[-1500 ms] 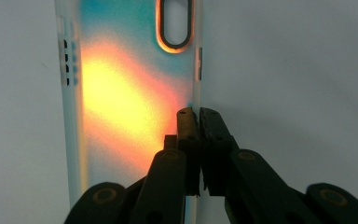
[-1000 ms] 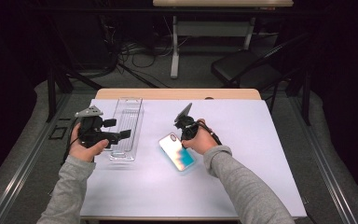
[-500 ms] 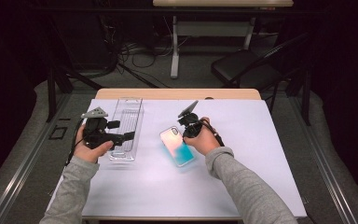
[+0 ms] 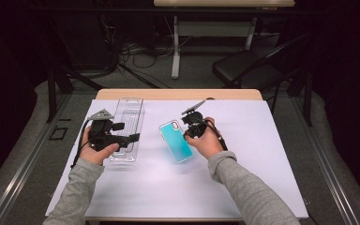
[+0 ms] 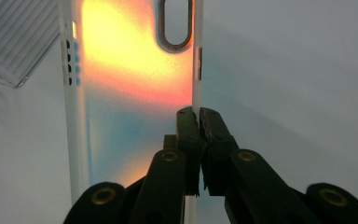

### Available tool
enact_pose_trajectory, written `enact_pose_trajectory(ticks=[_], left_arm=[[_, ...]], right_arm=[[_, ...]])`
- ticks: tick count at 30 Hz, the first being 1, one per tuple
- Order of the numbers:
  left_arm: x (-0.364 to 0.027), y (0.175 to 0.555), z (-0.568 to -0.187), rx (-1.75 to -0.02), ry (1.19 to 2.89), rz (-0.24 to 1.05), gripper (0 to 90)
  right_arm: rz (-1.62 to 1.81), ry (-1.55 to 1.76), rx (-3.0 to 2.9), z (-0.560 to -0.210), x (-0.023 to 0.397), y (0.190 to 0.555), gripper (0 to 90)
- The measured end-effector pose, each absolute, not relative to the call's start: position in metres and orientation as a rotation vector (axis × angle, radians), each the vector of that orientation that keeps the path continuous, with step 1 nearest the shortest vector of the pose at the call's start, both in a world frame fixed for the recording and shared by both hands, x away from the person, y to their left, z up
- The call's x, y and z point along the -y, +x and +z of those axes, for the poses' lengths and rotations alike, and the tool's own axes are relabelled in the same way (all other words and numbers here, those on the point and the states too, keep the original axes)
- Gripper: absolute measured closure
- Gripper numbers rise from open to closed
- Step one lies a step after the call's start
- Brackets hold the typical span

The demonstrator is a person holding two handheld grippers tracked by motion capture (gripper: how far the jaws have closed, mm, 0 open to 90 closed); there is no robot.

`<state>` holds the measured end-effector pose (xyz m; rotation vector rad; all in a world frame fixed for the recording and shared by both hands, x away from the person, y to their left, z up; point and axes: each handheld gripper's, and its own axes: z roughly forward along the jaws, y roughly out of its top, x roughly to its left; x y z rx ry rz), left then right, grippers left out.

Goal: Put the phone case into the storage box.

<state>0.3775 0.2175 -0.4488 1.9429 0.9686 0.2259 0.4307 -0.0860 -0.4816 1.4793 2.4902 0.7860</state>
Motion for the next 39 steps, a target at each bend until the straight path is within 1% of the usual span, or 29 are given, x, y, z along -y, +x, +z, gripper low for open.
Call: enact_pose_trajectory(ticks=[6,29,39], left_arm=[[-0.211,0.378,-0.452,-1.001,1.934,0.234,13.5],[-0.193,0.375,-0.459,-0.956,1.968,0.213,14.7],[-0.181,0.374,-0.465,-0.948,1.959,0.157,15.9]], right_arm=[[0.814,1.459,-2.467,-0.480,0.087,0.423,87.5],[0.937,1.378,-2.415,-0.482,0.082,0.401,87.5],[0.980,1.372,-2.385,-0.479,0.084,0.396,87.5]])
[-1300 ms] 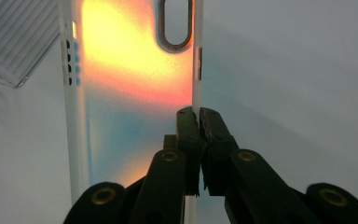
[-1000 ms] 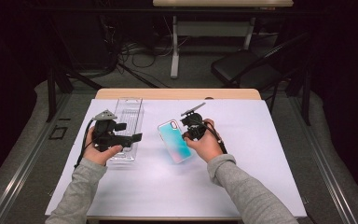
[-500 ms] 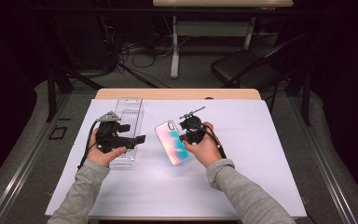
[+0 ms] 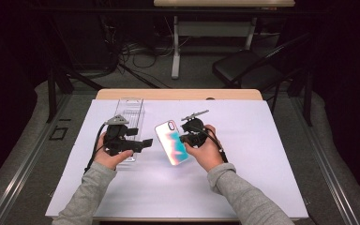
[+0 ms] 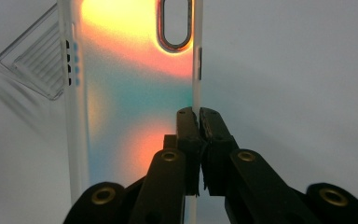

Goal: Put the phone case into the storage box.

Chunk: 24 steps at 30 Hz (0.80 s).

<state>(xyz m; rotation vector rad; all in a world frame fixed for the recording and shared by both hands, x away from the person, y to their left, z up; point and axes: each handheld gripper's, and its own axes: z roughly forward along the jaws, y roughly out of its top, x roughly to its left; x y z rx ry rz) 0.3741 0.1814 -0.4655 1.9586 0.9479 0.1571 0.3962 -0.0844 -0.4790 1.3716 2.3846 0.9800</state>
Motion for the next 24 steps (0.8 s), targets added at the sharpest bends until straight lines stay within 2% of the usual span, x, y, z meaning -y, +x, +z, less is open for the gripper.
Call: enact_pose_trajectory(ticks=[6,9,16,24], left_arm=[[-0.175,0.373,-0.470,-0.961,1.946,0.106,18.1],[-0.174,0.373,-0.472,-0.974,1.938,0.103,23.2],[-0.170,0.371,-0.475,-0.984,1.910,0.104,27.5],[-0.168,0.370,-0.477,-1.007,1.884,0.116,28.5]], right_arm=[[1.004,1.367,-2.370,-0.477,0.085,0.395,87.5],[1.019,1.374,-2.356,-0.476,0.085,0.394,87.5],[1.043,1.371,-2.341,-0.474,0.085,0.392,87.5],[1.093,1.393,-2.307,-0.477,0.084,0.392,87.5]])
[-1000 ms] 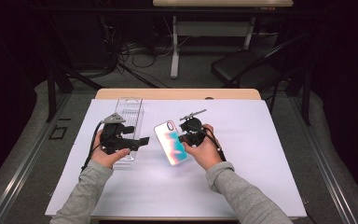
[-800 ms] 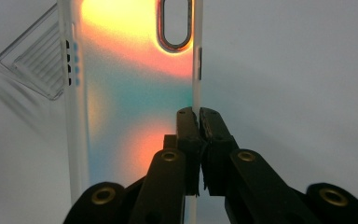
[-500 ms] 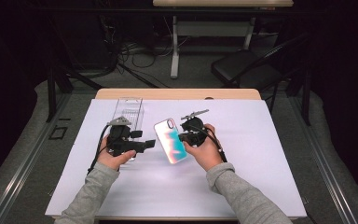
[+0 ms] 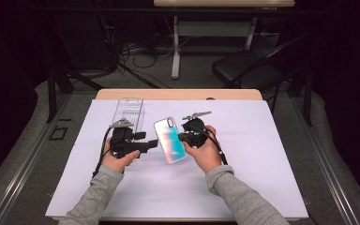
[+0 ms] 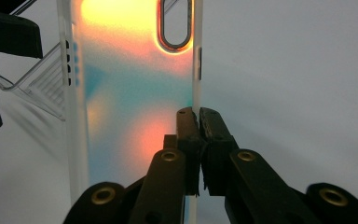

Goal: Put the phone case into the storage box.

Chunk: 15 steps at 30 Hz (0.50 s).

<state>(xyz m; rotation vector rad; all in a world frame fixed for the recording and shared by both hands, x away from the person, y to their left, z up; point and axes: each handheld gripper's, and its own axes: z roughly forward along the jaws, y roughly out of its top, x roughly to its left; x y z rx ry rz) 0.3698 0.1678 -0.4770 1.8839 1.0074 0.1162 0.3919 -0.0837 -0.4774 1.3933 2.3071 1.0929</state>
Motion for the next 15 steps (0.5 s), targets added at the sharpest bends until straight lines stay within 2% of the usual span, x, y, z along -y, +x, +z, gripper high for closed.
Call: enact_pose_trajectory(ticks=[15], left_arm=[[-0.1604,0.3697,-0.4851,-1.044,1.869,0.120,34.6]], right_arm=[[1.132,1.401,-2.278,-0.4788,0.0813,0.3921,87.4]])
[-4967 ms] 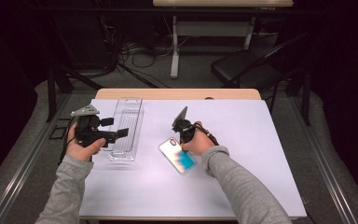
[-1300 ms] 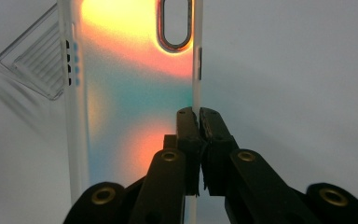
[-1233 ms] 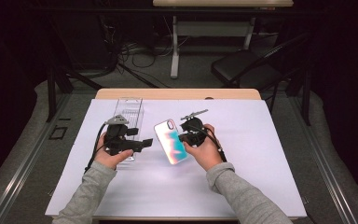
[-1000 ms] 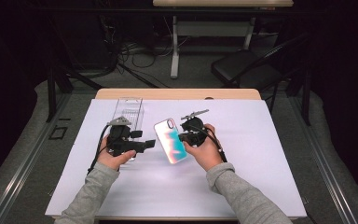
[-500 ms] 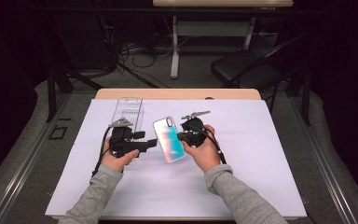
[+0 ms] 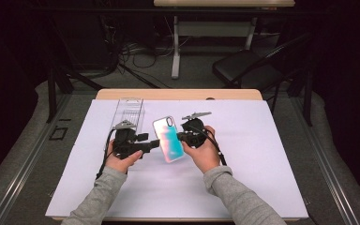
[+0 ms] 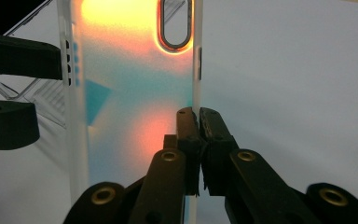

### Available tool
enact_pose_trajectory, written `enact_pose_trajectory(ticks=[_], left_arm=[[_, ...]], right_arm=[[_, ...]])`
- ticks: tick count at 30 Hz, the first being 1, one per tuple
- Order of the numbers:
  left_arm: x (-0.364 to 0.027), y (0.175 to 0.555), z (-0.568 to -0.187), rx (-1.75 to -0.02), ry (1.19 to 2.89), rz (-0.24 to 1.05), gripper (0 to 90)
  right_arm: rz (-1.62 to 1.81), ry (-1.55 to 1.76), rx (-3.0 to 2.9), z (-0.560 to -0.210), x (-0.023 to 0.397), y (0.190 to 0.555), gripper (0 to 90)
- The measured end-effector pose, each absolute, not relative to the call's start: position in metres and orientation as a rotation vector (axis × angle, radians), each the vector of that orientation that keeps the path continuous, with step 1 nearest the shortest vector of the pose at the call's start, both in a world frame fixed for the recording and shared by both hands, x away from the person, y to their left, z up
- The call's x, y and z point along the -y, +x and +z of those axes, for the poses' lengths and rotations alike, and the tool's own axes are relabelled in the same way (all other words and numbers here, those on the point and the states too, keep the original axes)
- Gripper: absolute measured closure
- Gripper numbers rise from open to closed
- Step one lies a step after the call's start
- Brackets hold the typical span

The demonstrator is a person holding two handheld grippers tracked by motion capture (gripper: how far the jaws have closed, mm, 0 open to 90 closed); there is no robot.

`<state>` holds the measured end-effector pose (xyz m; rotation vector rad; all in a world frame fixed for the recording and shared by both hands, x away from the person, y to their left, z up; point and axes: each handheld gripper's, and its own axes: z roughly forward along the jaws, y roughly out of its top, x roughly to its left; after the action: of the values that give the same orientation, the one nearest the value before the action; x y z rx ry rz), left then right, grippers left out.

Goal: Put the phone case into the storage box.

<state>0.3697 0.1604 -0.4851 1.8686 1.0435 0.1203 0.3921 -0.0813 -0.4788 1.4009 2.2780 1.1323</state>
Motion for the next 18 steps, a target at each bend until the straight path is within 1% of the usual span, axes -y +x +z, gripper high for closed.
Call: enact_pose_trajectory(ticks=[6,14,16,18], left_arm=[[-0.155,0.369,-0.487,-1.073,1.860,0.156,35.7],[-0.150,0.372,-0.487,-1.110,1.810,0.076,37.2],[-0.149,0.373,-0.487,-1.111,1.781,0.044,41.5],[-0.148,0.374,-0.486,-1.123,1.760,0.012,42.3]], right_arm=[[1.149,1.403,-2.267,-0.479,0.082,0.392,87.4],[1.160,1.402,-2.259,-0.478,0.084,0.393,87.4],[1.162,1.408,-2.258,-0.477,0.084,0.393,87.4],[1.155,1.413,-2.259,-0.477,0.085,0.392,87.4]])
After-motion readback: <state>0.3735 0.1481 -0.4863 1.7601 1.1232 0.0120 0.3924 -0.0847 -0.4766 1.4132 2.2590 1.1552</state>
